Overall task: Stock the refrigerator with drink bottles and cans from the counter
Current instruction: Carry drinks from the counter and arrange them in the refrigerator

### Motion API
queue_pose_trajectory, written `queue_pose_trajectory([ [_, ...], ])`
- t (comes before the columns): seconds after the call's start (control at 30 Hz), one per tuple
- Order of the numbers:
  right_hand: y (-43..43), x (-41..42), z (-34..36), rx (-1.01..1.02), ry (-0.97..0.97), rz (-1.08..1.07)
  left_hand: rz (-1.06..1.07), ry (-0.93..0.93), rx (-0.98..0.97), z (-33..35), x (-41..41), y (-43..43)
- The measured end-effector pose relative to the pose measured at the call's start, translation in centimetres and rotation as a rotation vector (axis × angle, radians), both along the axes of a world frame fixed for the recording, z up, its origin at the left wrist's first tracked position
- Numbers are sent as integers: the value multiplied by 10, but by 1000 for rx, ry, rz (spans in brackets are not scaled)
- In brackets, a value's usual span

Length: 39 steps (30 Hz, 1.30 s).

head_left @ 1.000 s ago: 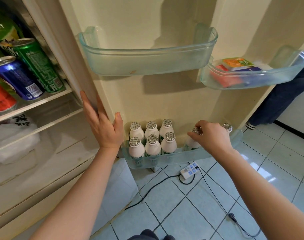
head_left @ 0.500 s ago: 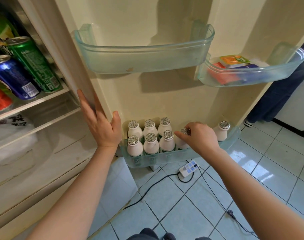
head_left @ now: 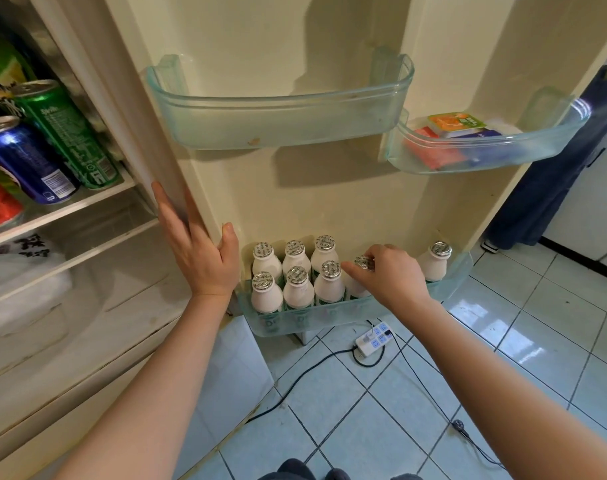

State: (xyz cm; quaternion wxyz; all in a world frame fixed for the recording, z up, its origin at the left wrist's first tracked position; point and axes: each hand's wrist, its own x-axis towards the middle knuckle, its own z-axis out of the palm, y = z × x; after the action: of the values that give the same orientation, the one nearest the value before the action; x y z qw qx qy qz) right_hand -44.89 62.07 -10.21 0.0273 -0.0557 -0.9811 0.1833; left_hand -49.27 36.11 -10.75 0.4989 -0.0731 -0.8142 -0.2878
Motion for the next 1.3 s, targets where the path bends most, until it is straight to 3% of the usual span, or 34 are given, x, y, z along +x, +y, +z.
queue_pose_trajectory([
  [0.1, 7, 3, 0, -122, 68, -41, 0, 0, -7, 1, 1, 1],
  [0.17, 16, 5, 1, -175, 242, -94, 4, -6, -5, 1, 1, 1],
  [0.3, 39, 4, 3, -126, 461, -267, 4, -10, -3, 1, 0, 1],
  [0.63, 74, -6, -14, -15, 98, -475, 5, 15, -16, -1, 0, 0],
  [0.93, 77, -11, -17, -20, 130, -385, -4, 10, 3, -1, 0, 3],
  [1.3, 48, -36, -1, -226, 58, -290, -15, 8, 7, -2, -2, 2],
])
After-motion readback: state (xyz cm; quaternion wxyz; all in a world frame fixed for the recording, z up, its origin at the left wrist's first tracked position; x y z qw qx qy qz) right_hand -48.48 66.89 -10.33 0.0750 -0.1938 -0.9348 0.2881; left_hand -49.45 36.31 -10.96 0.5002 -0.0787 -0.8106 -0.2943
